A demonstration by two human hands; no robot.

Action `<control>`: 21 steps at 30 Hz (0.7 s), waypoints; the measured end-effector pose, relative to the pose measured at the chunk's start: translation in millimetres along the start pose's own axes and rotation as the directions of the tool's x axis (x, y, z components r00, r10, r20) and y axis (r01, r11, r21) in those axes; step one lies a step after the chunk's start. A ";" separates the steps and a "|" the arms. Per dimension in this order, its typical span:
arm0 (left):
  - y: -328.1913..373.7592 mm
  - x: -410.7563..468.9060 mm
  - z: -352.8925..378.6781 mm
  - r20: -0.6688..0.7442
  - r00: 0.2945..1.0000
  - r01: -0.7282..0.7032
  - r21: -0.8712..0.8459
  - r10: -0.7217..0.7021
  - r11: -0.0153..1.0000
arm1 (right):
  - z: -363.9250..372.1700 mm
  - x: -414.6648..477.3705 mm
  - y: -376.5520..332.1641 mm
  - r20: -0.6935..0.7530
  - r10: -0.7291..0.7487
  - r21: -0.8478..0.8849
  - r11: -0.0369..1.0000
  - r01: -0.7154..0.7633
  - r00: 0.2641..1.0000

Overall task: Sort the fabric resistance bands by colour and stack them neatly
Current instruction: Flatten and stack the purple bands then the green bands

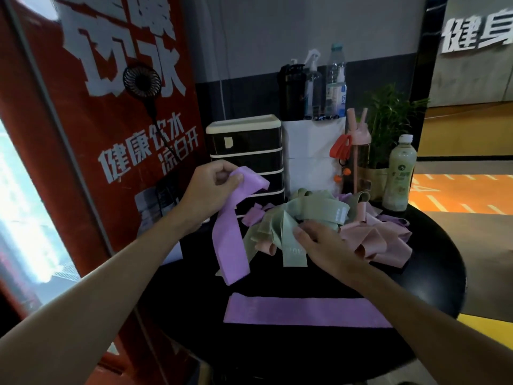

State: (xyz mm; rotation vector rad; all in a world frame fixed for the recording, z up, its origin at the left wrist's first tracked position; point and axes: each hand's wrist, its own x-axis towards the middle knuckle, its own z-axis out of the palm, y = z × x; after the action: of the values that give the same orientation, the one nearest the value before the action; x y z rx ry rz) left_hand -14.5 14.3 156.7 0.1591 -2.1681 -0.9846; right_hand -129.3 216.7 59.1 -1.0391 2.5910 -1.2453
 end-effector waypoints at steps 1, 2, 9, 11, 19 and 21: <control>5.2 -3.6 1.3 0.000 1.000 0.009 -0.046 -0.009 0.999 | -4.6 -1.2 -12.2 0.020 0.017 0.195 0.981 -0.021 1.000; 11.1 -7.9 3.4 0.004 1.000 0.017 -0.089 -0.016 0.996 | -9.3 -3.1 -25.3 0.052 0.038 0.368 0.928 -0.054 0.998; 32.5 -31.3 21.8 0.109 0.994 -0.008 -0.211 0.032 0.977 | -23.1 -2.3 -71.1 -0.021 -0.012 0.835 0.549 0.024 1.000; 33.2 -35.2 25.0 0.125 0.991 -0.015 -0.214 0.043 0.977 | -30.7 -2.6 -75.2 -0.094 0.034 0.886 0.459 0.068 0.995; 49.0 -30.5 26.9 0.113 0.992 0.088 -0.237 -0.063 0.968 | -55.8 -10.5 -85.7 -0.237 -0.004 0.790 0.582 0.195 0.972; 57.3 -25.5 27.5 0.093 0.991 0.113 -0.273 -0.091 0.955 | -58.8 -14.2 -87.7 -0.237 -0.073 0.761 0.607 0.232 0.969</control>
State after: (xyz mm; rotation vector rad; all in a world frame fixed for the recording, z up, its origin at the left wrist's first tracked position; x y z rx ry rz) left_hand -4.4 80.7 169.8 0.0999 -2.0822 -1.3640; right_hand -91.5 225.8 158.3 -0.9597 1.6595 -2.3001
